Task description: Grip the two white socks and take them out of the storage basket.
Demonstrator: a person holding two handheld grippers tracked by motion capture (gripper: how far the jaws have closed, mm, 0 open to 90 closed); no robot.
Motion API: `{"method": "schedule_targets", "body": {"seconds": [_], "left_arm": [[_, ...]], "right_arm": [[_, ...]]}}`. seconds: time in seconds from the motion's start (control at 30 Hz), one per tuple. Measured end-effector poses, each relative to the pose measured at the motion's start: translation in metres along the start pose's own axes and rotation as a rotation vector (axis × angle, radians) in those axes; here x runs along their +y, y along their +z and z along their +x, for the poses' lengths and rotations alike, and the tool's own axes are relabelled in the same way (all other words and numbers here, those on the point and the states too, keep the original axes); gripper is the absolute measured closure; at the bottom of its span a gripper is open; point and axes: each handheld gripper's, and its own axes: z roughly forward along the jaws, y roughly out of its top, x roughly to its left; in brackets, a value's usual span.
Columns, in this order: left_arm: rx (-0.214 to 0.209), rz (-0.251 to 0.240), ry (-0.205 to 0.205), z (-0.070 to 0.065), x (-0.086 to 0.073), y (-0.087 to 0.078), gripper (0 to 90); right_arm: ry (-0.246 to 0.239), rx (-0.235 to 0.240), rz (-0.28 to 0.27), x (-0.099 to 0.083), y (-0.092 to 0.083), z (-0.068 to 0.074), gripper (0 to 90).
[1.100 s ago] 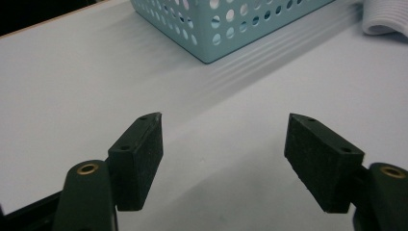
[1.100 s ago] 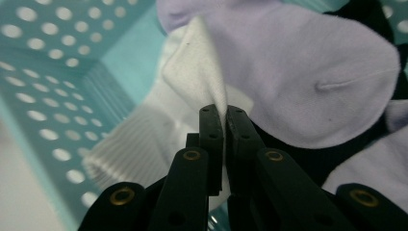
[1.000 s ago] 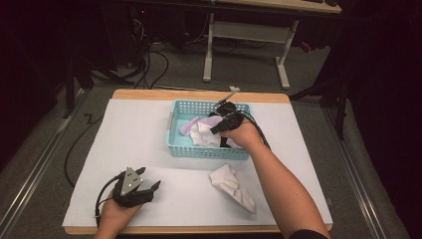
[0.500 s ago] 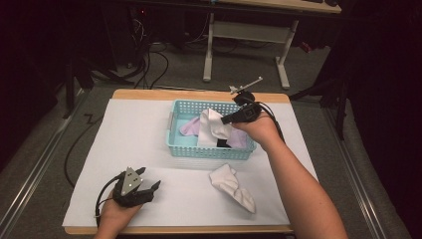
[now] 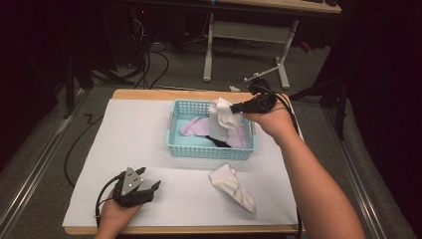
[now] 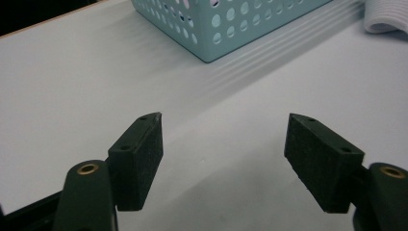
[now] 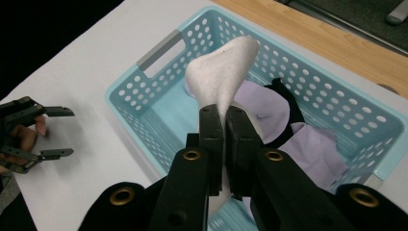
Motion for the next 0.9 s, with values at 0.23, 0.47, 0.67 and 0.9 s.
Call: {"method": "schedule_targets", "body": {"seconds": [0.23, 0.47, 0.67, 0.9], "left_arm": [[0.0, 0.004, 0.001, 0.0, 0.0, 0.0, 30.3], [0.005, 0.002, 0.002, -0.001, 0.0, 0.001, 30.3], [0.004, 0.003, 0.002, -0.001, 0.0, 0.001, 30.3], [-0.001, 0.013, 0.003, 0.0, 0.001, 0.001, 30.3]], "right_arm": [[-0.003, -0.002, -0.021, -0.001, -0.019, 0.005, 87.0], [-0.019, 0.0, -0.052, -0.001, -0.042, 0.014, 87.0], [-0.031, 0.006, -0.073, -0.001, -0.059, 0.022, 86.9], [-0.054, 0.013, -0.09, -0.008, -0.081, 0.039, 86.9]]}}
